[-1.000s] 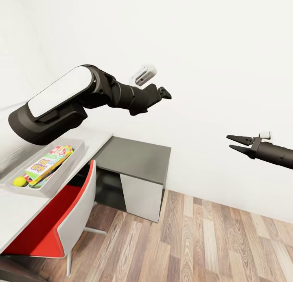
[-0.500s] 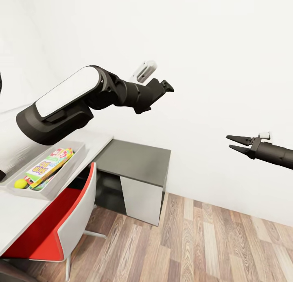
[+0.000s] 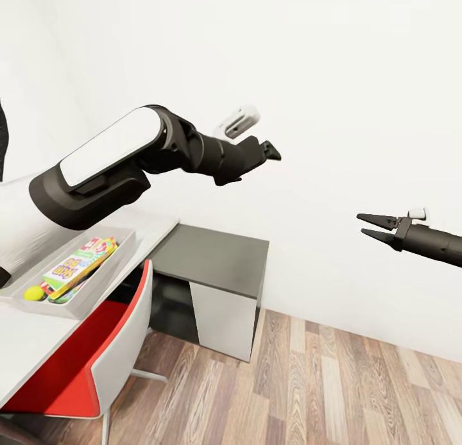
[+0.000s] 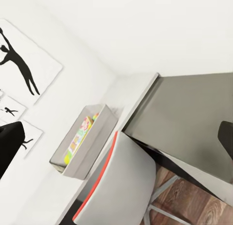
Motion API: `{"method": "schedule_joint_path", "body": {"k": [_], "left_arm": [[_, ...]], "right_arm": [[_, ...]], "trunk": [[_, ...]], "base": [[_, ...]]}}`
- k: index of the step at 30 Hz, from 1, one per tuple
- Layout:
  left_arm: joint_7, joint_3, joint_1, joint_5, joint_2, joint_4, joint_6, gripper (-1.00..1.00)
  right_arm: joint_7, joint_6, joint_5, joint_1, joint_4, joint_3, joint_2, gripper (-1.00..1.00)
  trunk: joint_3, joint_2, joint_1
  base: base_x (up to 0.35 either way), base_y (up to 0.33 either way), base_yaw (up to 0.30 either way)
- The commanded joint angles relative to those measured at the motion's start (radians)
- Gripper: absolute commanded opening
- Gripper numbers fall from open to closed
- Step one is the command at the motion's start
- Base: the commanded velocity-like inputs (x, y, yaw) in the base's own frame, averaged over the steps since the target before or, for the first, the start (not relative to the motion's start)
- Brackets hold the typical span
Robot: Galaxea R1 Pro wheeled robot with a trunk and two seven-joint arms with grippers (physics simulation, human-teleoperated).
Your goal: Put all the toys in the child's room - the three board games (two on the bed and one on the table), the two jigsaw puzzles on the table, and the tennis ball on the table - inside the toy box on the table in the child's room.
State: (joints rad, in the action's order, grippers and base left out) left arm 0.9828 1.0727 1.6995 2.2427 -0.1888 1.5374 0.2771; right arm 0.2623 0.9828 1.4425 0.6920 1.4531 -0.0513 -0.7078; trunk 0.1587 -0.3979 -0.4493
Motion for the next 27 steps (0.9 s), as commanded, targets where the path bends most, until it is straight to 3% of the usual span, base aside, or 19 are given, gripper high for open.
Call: {"method": "schedule_joint_path", "body": {"k": [1, 7, 18, 27], "left_arm": [[0.003, 0.001, 0.002, 0.002, 0.0, 0.0, 0.023, 1.0], [0.004, 0.006, 0.002, 0.002, 0.0, 0.001, 0.082, 1.0], [0.003, 0.07, 0.002, 0.002, 0.001, 0.002, 0.22, 1.0], [0.002, 0.088, 0.002, 0.002, 0.002, 0.011, 0.264, 1.0]], "right_arm": [[0.01, 0.004, -0.01, 0.001, 0.0, -0.001, 0.0, 1.0], [0.01, 0.004, -0.01, 0.001, 0.0, -0.001, -0.001, 1.0], [0.009, 0.004, -0.012, 0.001, 0.0, -0.002, -0.001, 1.0], [0.01, 0.004, -0.013, 0.001, 0.0, -0.002, -0.001, 1.0]], "trunk": [[0.001, -0.002, -0.001], [-0.009, -0.002, -0.001], [-0.027, -0.002, -0.001], [-0.041, -0.002, -0.001]], "base": [[0.0, 0.0, 0.0], [0.0, 0.0, 0.0], [0.0, 0.0, 0.0], [0.0, 0.0, 0.0]]}}
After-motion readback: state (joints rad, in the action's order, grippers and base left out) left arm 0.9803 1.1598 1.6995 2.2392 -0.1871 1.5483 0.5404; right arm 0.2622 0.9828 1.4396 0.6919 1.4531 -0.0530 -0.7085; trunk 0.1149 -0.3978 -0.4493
